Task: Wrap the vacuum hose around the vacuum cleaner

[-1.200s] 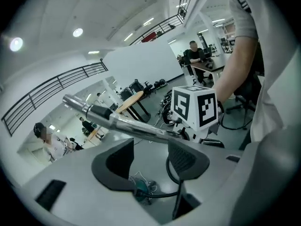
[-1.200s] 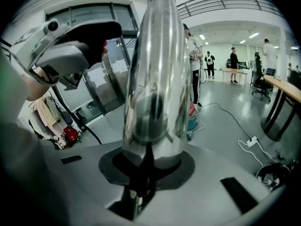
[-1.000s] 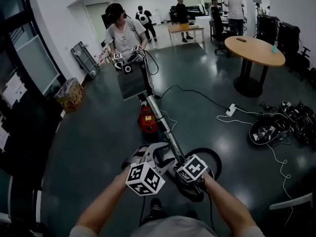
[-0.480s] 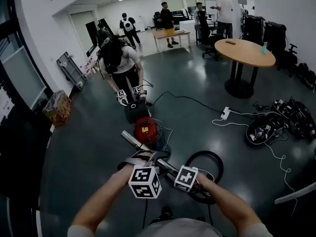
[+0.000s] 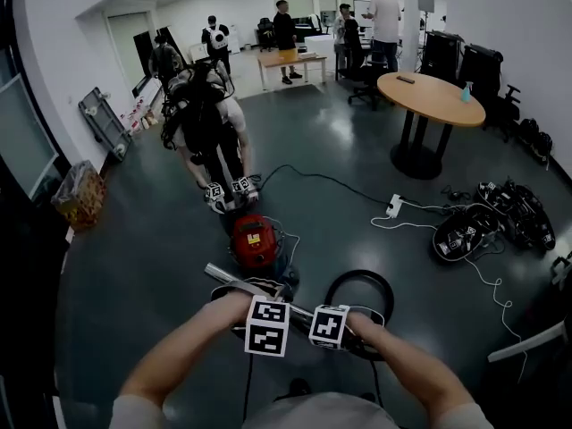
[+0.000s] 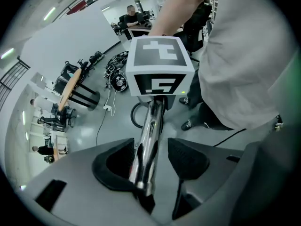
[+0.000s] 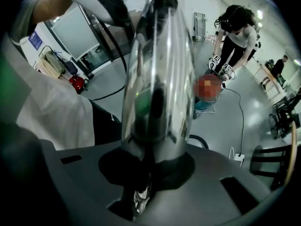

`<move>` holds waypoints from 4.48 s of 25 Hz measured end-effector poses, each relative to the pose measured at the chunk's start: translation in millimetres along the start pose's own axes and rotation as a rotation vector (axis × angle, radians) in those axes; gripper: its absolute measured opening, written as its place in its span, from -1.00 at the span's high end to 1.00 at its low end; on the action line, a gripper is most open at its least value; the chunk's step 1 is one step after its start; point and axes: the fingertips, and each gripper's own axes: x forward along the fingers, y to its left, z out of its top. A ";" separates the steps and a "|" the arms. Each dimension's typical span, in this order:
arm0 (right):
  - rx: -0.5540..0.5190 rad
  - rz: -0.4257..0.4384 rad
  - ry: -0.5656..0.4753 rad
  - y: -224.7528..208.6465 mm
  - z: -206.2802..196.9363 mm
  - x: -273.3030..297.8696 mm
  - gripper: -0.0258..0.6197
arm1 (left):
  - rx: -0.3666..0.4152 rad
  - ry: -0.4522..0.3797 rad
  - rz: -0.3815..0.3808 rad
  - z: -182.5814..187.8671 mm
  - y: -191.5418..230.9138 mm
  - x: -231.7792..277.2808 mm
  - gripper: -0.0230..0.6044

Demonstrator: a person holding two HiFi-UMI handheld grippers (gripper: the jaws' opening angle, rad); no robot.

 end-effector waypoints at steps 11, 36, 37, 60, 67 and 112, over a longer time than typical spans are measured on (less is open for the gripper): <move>-0.048 -0.029 0.064 -4.7 37.6 12.5 0.68 | 0.018 -0.006 -0.099 -47.3 -10.9 42.4 0.20; -0.300 -0.061 -0.061 -87.2 -73.0 4.3 0.25 | -0.346 0.071 -0.167 35.8 11.2 120.3 0.41; -0.299 -0.075 -0.079 -95.4 -79.3 1.4 0.21 | -0.375 0.070 -0.167 40.5 14.2 125.4 0.41; 0.159 0.029 -0.501 -164.9 -145.3 -38.4 0.15 | -0.945 0.058 -0.153 54.7 21.6 201.5 0.41; 0.323 0.069 -0.568 -161.2 -105.5 -36.4 0.15 | -1.098 0.000 -0.105 18.7 24.6 202.6 0.40; 0.690 0.139 -0.552 -358.8 -48.1 436.4 0.09 | -1.981 -0.314 0.089 -24.8 30.4 641.7 0.40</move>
